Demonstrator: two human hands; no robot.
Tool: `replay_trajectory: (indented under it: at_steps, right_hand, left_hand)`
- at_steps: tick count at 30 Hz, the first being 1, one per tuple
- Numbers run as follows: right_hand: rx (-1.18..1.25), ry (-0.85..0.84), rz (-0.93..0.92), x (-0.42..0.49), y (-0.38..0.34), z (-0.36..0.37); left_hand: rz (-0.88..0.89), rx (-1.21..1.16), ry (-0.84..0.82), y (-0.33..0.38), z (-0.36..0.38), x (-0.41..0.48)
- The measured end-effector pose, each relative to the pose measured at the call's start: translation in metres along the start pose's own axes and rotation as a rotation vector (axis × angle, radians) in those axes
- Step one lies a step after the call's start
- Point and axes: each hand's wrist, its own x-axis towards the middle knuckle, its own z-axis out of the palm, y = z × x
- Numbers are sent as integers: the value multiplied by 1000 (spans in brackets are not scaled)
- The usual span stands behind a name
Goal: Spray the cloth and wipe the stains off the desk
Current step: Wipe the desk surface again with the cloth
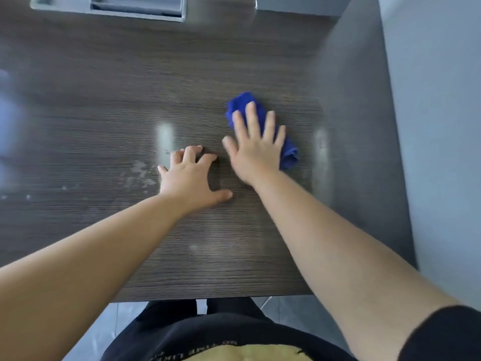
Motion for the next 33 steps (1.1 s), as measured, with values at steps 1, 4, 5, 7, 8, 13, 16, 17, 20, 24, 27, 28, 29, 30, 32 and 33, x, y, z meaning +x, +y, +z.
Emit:
replay_trajectory:
  at_steps: [1, 4, 5, 7, 8, 13, 16, 17, 20, 24, 27, 28, 29, 30, 32, 33]
  right_hand:
    - [-43, -4, -194, -17, -5, 4]
    - [-149, 22, -536, -28, 28, 2]
    - [-188, 32, -518, -17, 44, -1]
    - [-171, 4, -236, 10, 55, -11]
    - [-115, 9, -6, 25, 50, -13]
    - [15, 42, 289, 46, -75, 2]
    - [-38, 13, -236, 0, -125, 24]
    - [-61, 13, -408, -12, -119, 27]
    - [-164, 18, -609, 0, -69, 20]
    - [-105, 41, 76, 42, -69, 6]
    - [-29, 49, 326, 47, -133, 15]
    - [-42, 58, 250, 39, -152, 22]
    - [-66, 63, 127, 25, -169, 29]
    - [-78, 54, -35, 8, -177, 34]
    - [-130, -3, -399, -21, -165, 39]
    - [-151, -20, -551, -25, -150, 36]
  left_hand:
    - [10, -82, 39, -9, -7, -1]
    - [10, -196, 171, -43, -23, 0]
    - [-14, -176, 198, -57, -27, 0]
    - [-87, -117, 192, -88, -35, -1]
    - [-118, -86, 180, -101, -38, -1]
    - [-205, 35, 167, -152, -42, -1]
    - [-237, 24, 190, -174, -37, -2]
    - [-245, 5, 198, -177, -34, -3]
    - [-249, 22, 187, -181, -31, -3]
    - [-234, 57, 143, -181, -35, -2]
    - [-204, 76, 122, -184, -39, -3]
    - [-195, 66, 125, -187, -41, -3]
    - [-185, 50, 125, -190, -43, -4]
    - [-173, 29, 128, -194, -46, -5]
    - [-148, -19, 144, -201, -49, -5]
    - [-131, -42, 153, -206, -52, -6]
